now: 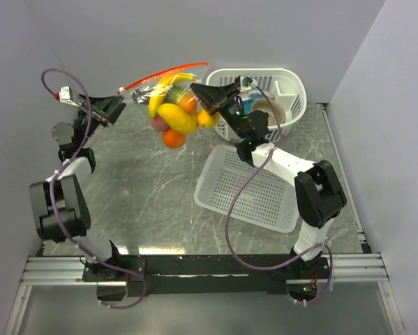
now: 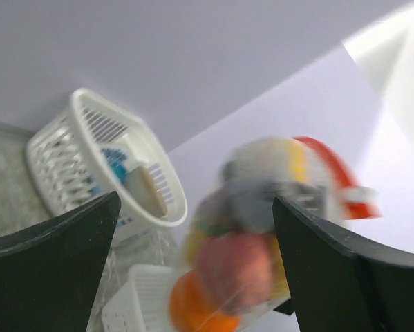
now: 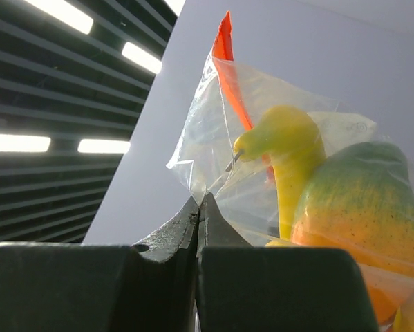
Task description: Open the zip-top bag and remove the fake food
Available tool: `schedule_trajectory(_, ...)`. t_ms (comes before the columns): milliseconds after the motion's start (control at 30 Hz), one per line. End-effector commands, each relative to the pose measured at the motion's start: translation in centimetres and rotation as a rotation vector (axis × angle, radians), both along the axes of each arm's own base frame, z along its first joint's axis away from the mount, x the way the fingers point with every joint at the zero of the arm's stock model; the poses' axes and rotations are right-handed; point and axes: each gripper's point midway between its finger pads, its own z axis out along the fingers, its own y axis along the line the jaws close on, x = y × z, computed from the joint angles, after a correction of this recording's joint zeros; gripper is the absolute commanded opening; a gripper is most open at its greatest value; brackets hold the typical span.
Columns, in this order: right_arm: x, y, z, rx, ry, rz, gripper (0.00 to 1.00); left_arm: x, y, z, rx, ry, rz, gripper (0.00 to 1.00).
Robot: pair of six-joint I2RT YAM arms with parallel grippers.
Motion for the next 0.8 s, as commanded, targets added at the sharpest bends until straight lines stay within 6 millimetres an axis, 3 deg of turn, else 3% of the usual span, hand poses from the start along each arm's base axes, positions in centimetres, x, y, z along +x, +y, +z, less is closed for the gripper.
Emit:
schedule_trajectory(0, -2.2, -0.6, 4.1, 0.108, -0.098, 0.024, 0.0, -8.1, -3.0, 12.3, 0.198, -0.672, 0.053, 0.99)
schedule_trajectory(167, -2.0, -0.1, 3.6, 0.1, -0.071, 0.02, 0.0, -9.1, -4.1, 12.1, 0.217, -0.705, 0.005, 0.99)
schedule_trajectory(533, -2.4, -2.2, 6.1, 0.127, -0.109, 0.01, 0.0, -12.9, -6.6, 5.3, 0.381, -0.709, -0.131, 0.99)
schedule_trajectory(767, -1.6, -5.0, 5.6, 0.137, -0.096, -0.046, 0.0, -13.4, -6.0, 3.7, 0.425, -0.7, -0.12, 0.99)
